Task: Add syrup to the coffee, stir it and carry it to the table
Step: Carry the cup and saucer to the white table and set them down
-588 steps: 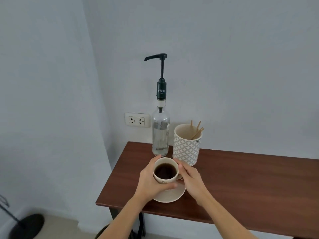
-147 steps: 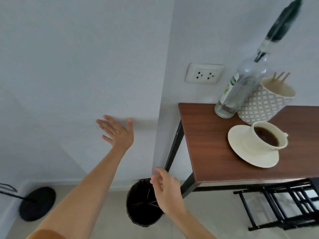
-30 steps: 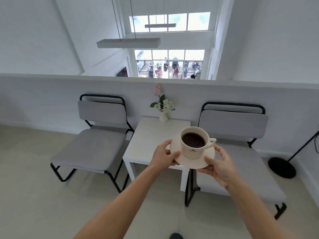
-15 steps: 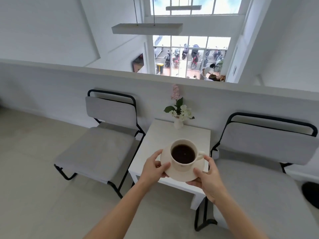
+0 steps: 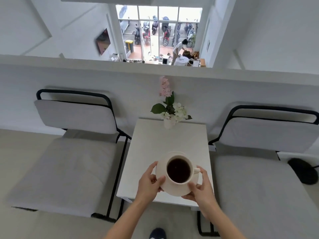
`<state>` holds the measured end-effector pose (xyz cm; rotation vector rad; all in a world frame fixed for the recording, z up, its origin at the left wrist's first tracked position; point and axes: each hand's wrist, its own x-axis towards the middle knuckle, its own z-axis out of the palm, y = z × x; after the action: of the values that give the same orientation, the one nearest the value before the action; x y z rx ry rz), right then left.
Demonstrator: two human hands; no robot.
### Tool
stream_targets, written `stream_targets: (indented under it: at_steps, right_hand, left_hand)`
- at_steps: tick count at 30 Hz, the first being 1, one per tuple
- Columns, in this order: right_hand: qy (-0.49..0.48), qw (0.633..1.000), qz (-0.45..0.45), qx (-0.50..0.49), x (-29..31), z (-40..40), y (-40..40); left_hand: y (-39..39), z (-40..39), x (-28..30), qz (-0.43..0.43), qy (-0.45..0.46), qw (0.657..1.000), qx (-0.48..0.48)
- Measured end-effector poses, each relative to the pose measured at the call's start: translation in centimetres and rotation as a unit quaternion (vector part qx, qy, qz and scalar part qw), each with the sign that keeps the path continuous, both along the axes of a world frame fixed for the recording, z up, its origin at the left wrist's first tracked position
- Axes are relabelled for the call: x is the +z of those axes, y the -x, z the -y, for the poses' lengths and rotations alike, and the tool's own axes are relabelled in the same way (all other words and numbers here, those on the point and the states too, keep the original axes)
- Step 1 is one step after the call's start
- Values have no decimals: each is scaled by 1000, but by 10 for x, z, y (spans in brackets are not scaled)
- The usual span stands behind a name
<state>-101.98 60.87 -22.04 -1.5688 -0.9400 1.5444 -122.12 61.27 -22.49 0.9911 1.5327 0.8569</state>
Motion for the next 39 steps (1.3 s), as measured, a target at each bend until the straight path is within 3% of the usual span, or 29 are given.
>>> stream_targets:
  at_steps: [24, 31, 39]
  right_hand:
    - [107, 990, 90, 32, -263, -92, 31]
    - [127, 986, 96, 42, -299, -98, 31]
    - [137, 983, 107, 56, -308, -101, 34]
  left_hand:
    - [26, -109, -268, -124, 73, 987, -72]
    - [26, -107, -311, -136, 84, 985, -71]
    - [30, -110, -321, -169, 92, 977, -97]
